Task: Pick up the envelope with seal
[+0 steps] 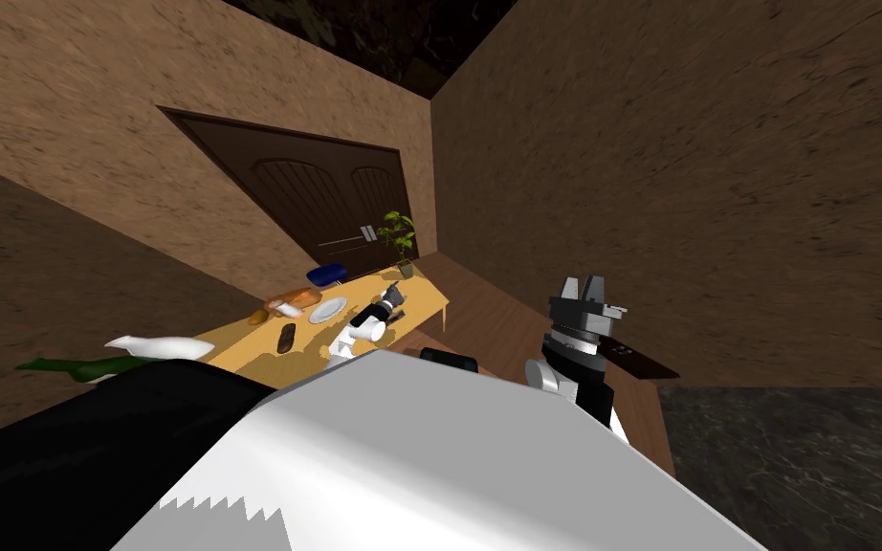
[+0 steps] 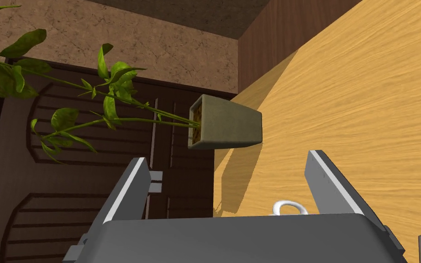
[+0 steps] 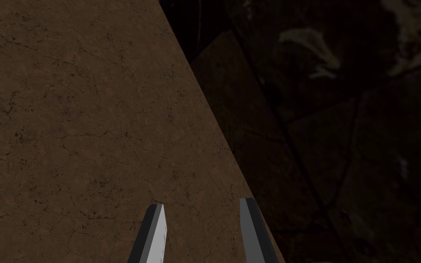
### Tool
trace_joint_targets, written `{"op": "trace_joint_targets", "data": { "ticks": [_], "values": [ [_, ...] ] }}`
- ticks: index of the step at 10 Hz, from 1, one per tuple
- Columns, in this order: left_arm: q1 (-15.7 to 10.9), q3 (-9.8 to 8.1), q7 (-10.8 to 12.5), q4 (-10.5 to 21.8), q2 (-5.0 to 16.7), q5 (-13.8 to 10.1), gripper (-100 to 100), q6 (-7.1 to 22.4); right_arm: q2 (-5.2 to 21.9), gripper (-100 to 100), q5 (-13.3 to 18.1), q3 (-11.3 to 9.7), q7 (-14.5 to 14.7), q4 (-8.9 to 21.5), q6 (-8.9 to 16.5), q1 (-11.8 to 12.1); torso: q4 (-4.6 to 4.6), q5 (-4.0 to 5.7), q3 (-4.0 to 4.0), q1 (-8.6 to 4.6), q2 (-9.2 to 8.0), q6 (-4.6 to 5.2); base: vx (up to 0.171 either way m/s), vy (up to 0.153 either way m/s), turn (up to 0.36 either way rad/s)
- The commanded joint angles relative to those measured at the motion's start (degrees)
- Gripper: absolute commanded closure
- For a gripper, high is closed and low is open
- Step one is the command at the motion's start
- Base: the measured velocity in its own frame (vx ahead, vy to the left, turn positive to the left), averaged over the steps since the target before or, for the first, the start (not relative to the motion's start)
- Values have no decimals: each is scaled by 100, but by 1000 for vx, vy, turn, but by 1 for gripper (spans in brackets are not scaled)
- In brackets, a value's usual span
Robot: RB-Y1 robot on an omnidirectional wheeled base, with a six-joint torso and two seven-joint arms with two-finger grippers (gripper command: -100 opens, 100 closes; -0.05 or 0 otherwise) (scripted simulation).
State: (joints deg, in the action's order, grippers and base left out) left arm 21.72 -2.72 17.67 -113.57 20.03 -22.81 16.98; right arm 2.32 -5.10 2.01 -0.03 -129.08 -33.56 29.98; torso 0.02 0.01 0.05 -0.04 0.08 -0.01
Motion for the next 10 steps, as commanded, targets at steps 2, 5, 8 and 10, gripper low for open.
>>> {"op": "trace_joint_targets", "data": {
  "ticks": [2,5,8,10],
  "values": [
    [-84,-25,111,227,130,-169,-100,411,0,0,0,0,0,0,0,0,0,0,1,0,2,1,22,-9,-27],
    [-243,-60,290,650,339,-441,-100,931,0,0,0,0,0,0,0,0,0,0,0,2,0,-1,21,-6,-29],
    [-324,-77,380,872,451,-577,-100,1380,0,0,0,0,0,0,0,0,0,0,1,1,2,0,24,-7,-26],
    [-407,-94,468,1100,568,-712,-100,1679,0,0,0,0,0,0,0,0,0,0,1,1,1,0,20,-9,-25]
  ]
}}
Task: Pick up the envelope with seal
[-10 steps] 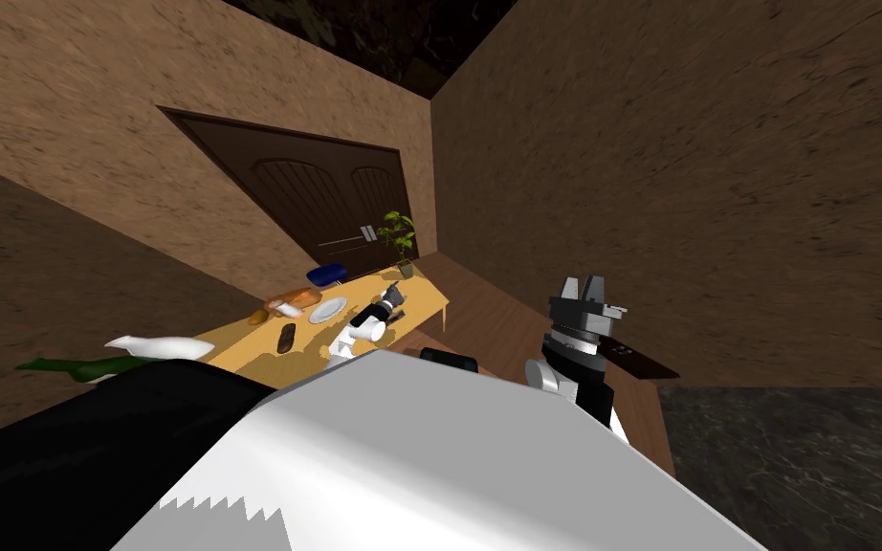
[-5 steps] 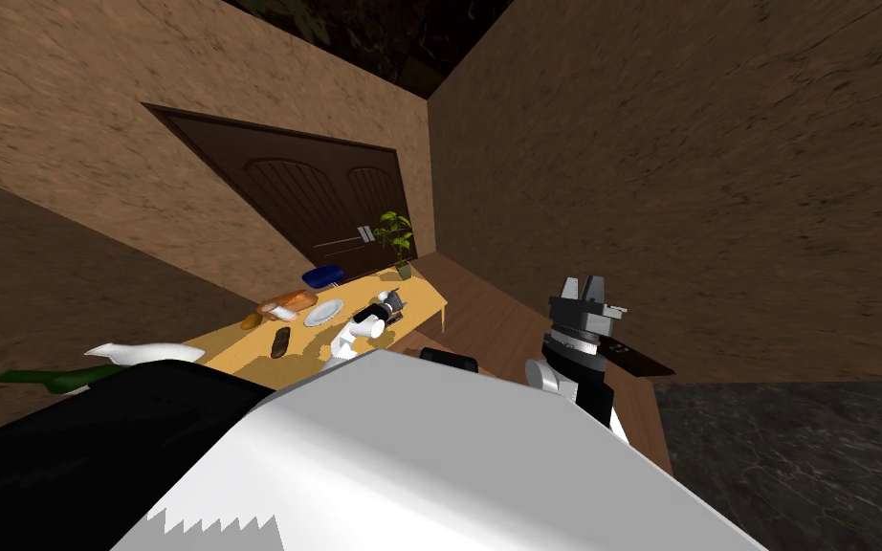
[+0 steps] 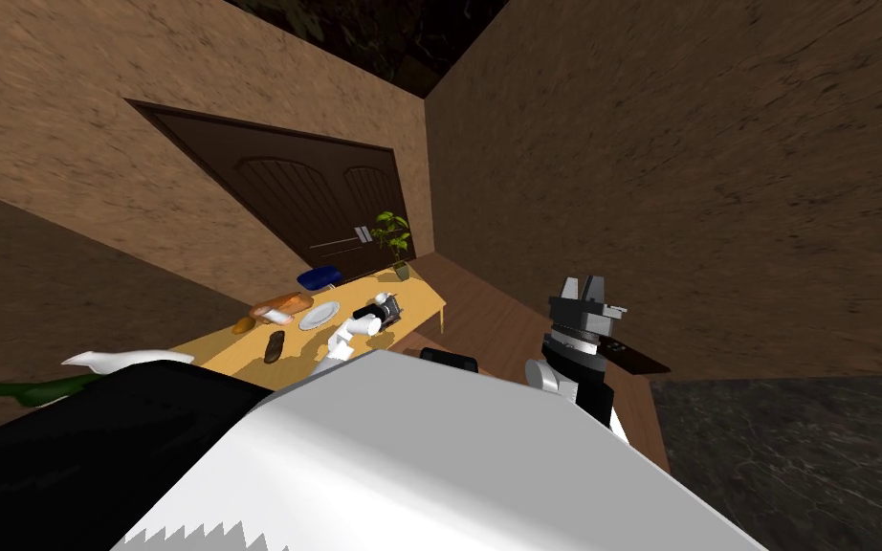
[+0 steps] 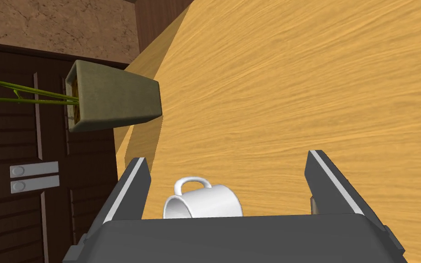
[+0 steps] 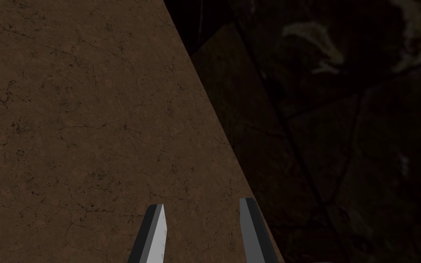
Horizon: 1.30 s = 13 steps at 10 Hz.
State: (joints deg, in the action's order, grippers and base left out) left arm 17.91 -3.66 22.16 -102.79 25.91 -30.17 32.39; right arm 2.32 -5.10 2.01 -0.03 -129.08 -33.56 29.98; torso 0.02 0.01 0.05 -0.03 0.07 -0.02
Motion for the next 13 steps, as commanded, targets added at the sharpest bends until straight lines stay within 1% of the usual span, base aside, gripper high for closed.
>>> {"op": "trace_joint_targets", "data": {
  "ticks": [1,2,3,4,5,6,7,8,9,10,11,12,13],
  "values": [
    [-25,0,19,23,-21,24,-100,167,0,0,0,0,0,0,0,0,0,0,0,0,0,0,7,-4,0],
    [-109,-17,107,255,101,-110,-100,405,0,0,0,0,0,0,0,0,-1,0,-2,0,-4,0,17,-7,-40],
    [-109,-17,107,255,101,-110,-100,490,0,0,0,0,0,0,0,0,-1,0,-1,0,-2,1,18,-6,-19],
    [-193,-33,193,465,225,-241,-100,717,0,0,0,0,0,0,0,0,-1,0,-1,0,-2,0,25,-8,-35],
    [-193,-33,193,490,225,-241,-100,811,0,0,0,0,0,0,0,0,0,0,1,1,2,1,21,-6,-18],
    [-277,-50,278,715,353,-371,-100,1013,0,0,0,0,0,0,0,0,0,0,0,0,0,-1,22,-4,-26],
    [-277,-50,278,726,353,-371,-100,1127,0,0,0,0,0,0,0,0,0,0,0,2,1,1,18,-6,-23],
    [-360,-66,361,962,482,-498,-100,1348,0,0,0,0,0,0,0,0,0,0,0,1,0,0,22,-12,-35],
    [-360,-66,361,962,482,-498,-100,1437,0,0,0,0,0,0,0,0,0,0,0,0,1,0,16,-8,-17],
    [-441,-82,441,1194,612,-621,-100,1634,0,0,0,0,0,0,0,0,0,0,-1,0,-2,-1,19,-11,-38],
    [-441,-82,441,1194,612,-621,-100,1740,0,0,0,0,0,0,0,0,-1,1,-1,-1,-1,0,19,-8,-14],
    [-521,-97,519,1395,739,-740,-100,1960,0,0,0,0,0,0,0,0,0,0,-1,-1,-1,-1,19,-6,-35],
    [-521,-97,519,1423,739,-740,-100,2034,0,0,0,0,0,0,0,0,0,0,-1,1,-1,0,17,-2,-15]
  ]
}}
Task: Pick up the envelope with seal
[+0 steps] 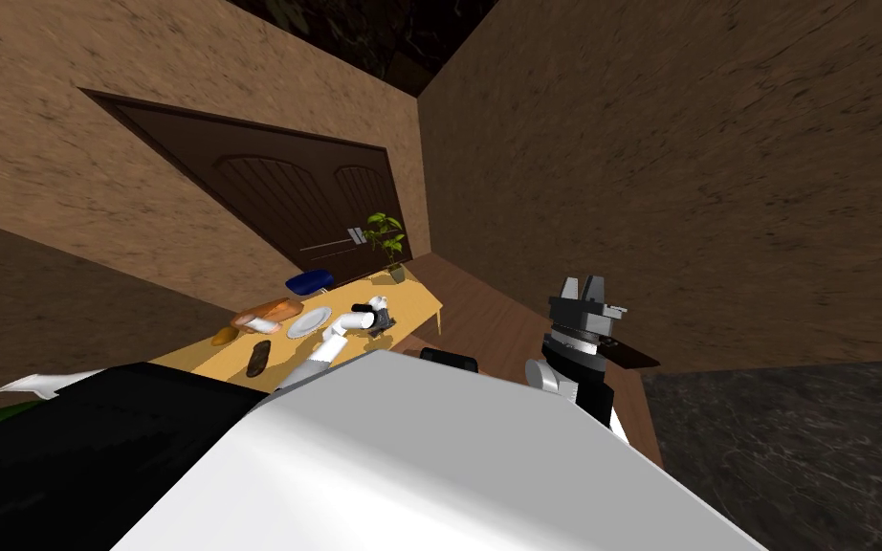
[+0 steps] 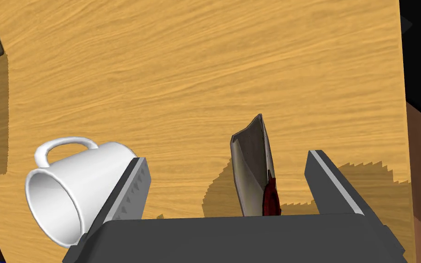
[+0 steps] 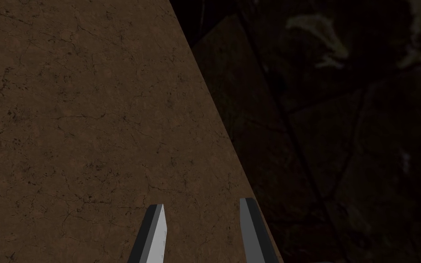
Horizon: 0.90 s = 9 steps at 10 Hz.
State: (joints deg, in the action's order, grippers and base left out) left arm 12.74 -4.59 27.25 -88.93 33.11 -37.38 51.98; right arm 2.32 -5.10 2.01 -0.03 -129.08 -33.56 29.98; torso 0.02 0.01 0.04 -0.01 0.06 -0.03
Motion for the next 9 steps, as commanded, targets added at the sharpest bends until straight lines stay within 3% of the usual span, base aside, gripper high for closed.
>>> {"op": "trace_joint_targets", "data": {
  "ticks": [1,9],
  "values": [
    [-81,-19,85,258,143,-134,-100,286,0,0,0,0,0,0,0,0,0,0,0,0,0,0,22,-6,-27],
    [-348,-69,348,1028,569,-538,-100,1352,0,0,0,0,0,0,0,0,0,0,1,-1,2,1,19,-5,-23]
  ]
}}
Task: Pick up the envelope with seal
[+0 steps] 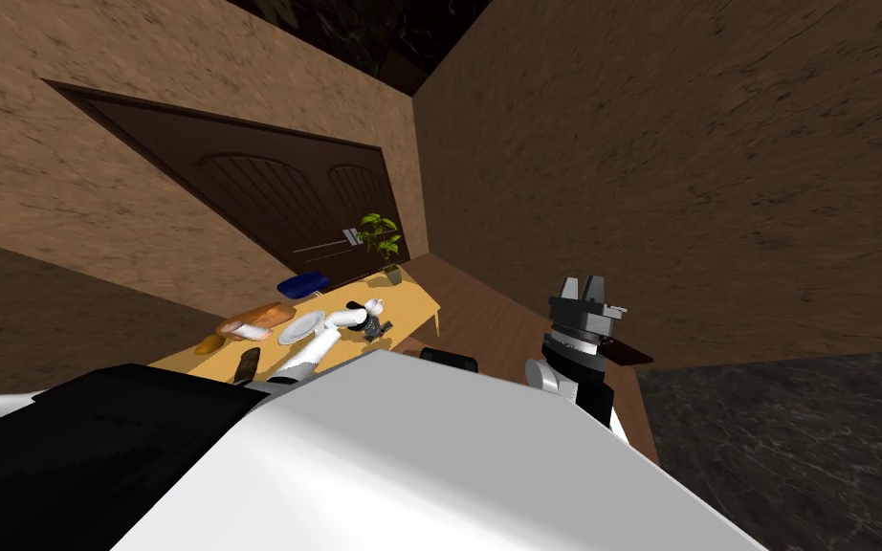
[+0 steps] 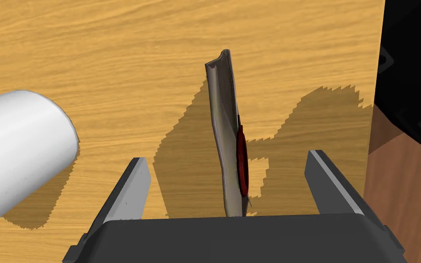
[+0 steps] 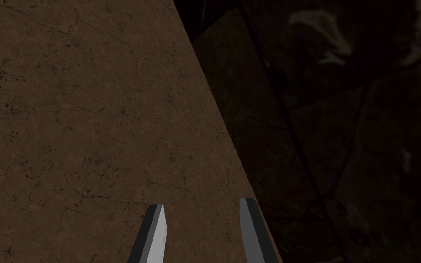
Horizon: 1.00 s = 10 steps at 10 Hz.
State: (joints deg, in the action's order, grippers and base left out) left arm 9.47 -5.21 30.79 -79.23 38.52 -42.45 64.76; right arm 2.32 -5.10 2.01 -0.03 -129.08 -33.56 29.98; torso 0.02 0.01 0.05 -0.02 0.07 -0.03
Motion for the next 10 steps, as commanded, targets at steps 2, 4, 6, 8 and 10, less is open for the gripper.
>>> {"op": "trace_joint_targets", "data": {
  "ticks": [2,4,6,8,10],
  "values": [
    [-123,-27,97,347,189,-187,-100,457,0,0,0,0,0,0,0,0,-1,1,-1,0,-1,0,20,-4,-25],
    [-200,-42,176,561,314,-307,-100,749,0,0,0,0,0,0,0,0,0,1,0,-1,-1,0,22,-7,-24],
    [-249,-53,227,694,398,-385,-100,936,0,0,0,0,0,0,0,0,0,0,-1,-2,-1,0,16,-6,-17],
    [-224,-57,202,664,380,-372,0,882,0,0,0,0,0,0,0,0,-1,0,-4,-1,-6,0,3,-1,-1],
    [-249,-21,78,937,180,-234,-100,626,0,0,0,0,0,0,0,0,-1,-2,-3,4,-5,0,19,17,-11]
  ]
}}
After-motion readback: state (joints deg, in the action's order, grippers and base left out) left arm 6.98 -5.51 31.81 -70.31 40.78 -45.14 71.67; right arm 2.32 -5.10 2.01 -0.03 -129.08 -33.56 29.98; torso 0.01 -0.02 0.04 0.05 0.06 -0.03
